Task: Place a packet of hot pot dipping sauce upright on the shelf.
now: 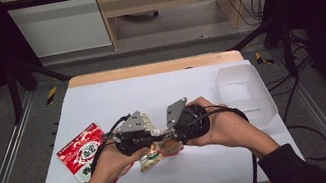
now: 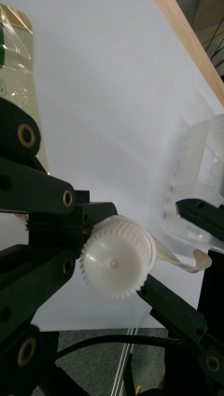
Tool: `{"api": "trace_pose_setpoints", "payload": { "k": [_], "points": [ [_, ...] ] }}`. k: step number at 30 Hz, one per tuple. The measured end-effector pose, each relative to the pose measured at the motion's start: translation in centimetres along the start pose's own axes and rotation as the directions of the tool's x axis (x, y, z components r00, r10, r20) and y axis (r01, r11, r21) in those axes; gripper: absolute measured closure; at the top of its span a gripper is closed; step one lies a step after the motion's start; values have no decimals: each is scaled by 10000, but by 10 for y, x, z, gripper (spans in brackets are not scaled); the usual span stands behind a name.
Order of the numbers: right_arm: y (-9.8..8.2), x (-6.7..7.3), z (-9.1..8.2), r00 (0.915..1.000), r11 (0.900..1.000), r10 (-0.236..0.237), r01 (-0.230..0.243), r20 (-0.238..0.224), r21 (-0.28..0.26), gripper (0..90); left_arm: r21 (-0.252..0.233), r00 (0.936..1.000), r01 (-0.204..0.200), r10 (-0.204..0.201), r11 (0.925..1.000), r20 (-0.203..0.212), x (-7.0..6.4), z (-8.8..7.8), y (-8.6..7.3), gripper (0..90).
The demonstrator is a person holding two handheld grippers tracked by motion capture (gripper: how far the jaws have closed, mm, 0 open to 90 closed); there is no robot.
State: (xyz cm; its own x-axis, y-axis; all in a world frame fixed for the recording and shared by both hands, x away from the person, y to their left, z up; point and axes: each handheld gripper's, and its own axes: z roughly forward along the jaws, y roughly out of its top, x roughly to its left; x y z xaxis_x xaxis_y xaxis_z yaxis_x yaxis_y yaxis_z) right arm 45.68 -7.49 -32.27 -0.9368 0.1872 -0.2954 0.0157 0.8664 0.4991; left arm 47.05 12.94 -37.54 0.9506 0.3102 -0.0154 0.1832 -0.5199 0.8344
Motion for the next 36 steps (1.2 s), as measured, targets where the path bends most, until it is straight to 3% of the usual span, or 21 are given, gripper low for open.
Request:
{"api": "trace_pose_setpoints", "payload": {
  "k": [6, 11, 22, 25, 27, 31, 36],
  "points": [
    [4, 0, 5, 9985, 9968, -465, 482, -290, 636, 690, 68, 10000, -39, 39, 10000, 82, -2, 3, 0, 900],
    [6, -2, 9, 9984, 9918, -462, 499, -337, 1179, 780, 106, 9999, -93, 92, 9999, 127, -3, 5, 0, 900],
    [7, -4, 7, 9986, 9929, -110, 171, -527, 1175, 891, -67, 9995, 105, -103, 9999, 294, -1, 6, -1, 891],
    [6, -6, 6, 9979, 9930, 49, 29, -652, 1180, 896, -124, 9998, 193, -193, 9997, -17, -1, 7, -2, 708],
    [4, -6, 5, 9976, 9927, 97, -13, -692, 1206, 898, -244, 9996, 233, -236, 9994, -123, 0, 6, -4, 677],
    [0, -9, 0, 9982, 9928, 191, -121, -573, 1192, 899, -381, 9983, 174, -195, 9991, -554, -2, 5, -5, 432],
    [-8, -21, -14, 9986, 9923, 333, -281, -414, 1207, 899, -353, 9949, 422, -452, 9985, -907, -4, -6, -16, 302]
  ]
}}
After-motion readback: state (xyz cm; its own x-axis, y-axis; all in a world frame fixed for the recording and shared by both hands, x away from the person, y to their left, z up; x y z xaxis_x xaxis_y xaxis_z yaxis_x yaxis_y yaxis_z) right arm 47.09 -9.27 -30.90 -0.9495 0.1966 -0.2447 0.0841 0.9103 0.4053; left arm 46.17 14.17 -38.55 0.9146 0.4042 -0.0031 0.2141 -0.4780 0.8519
